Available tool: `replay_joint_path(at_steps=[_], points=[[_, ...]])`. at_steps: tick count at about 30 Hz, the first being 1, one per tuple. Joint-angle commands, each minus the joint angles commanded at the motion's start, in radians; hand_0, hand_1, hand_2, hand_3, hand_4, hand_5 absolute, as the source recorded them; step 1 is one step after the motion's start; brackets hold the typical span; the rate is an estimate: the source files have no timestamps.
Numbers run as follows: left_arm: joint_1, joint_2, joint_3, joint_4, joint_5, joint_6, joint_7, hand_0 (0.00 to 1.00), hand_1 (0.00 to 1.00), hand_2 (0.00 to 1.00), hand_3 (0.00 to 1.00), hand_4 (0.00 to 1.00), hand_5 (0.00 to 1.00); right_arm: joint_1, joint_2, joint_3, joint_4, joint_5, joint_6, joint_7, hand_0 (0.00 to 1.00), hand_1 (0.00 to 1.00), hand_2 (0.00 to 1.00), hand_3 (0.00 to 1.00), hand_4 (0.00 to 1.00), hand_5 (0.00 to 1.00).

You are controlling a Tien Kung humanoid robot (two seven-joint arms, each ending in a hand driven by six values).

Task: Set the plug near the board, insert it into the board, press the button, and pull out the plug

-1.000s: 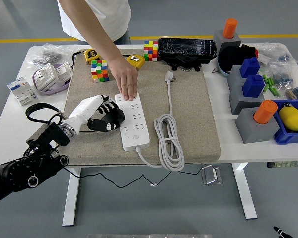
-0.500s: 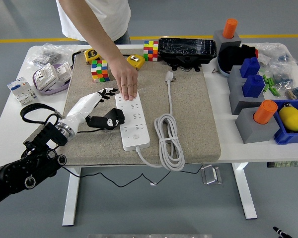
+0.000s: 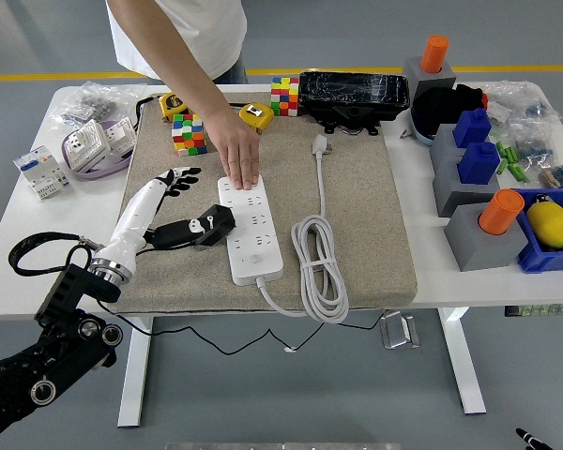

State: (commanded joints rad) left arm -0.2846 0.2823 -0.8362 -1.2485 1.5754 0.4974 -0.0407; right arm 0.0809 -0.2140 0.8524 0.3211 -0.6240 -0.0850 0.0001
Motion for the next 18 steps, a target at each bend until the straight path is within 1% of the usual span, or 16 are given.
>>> replay_joint_path(at_steps=[3, 4, 7, 12, 18], points=[[0.030, 0.004, 0.009, -0.014, 0.024, 0.001, 0.021, 0.756, 0.807, 0.803, 0.815, 0.962, 0.622, 0.000, 0.000, -0.004, -0.001, 0.000, 0.000, 0.000, 0.604, 0.641, 0.645, 0.552, 0.948, 0.491], [0.036, 0.006, 0.014, -0.018, 0.027, -0.002, 0.026, 0.760, 0.810, 0.810, 0.817, 0.958, 0.639, -0.001, 0.000, -0.006, 0.000, 0.000, 0.000, -0.001, 0.605, 0.642, 0.645, 0.552, 0.949, 0.491], [0.045, 0.009, 0.027, -0.024, 0.028, -0.012, 0.039, 0.760, 0.810, 0.810, 0.817, 0.958, 0.639, 0.002, -0.002, -0.008, 0.000, 0.000, 0.000, 0.000, 0.605, 0.642, 0.645, 0.552, 0.949, 0.491], [0.044, 0.008, 0.049, -0.029, 0.036, -0.019, 0.052, 0.767, 0.812, 0.811, 0.820, 0.950, 0.645, 0.004, -0.001, -0.008, 0.001, 0.000, 0.000, 0.000, 0.603, 0.640, 0.643, 0.552, 0.949, 0.491], [0.029, 0.000, 0.072, -0.012, 0.037, -0.028, 0.068, 0.767, 0.812, 0.810, 0.818, 0.950, 0.650, 0.006, -0.002, -0.012, 0.001, 0.001, 0.000, 0.000, 0.604, 0.640, 0.643, 0.552, 0.949, 0.491]])
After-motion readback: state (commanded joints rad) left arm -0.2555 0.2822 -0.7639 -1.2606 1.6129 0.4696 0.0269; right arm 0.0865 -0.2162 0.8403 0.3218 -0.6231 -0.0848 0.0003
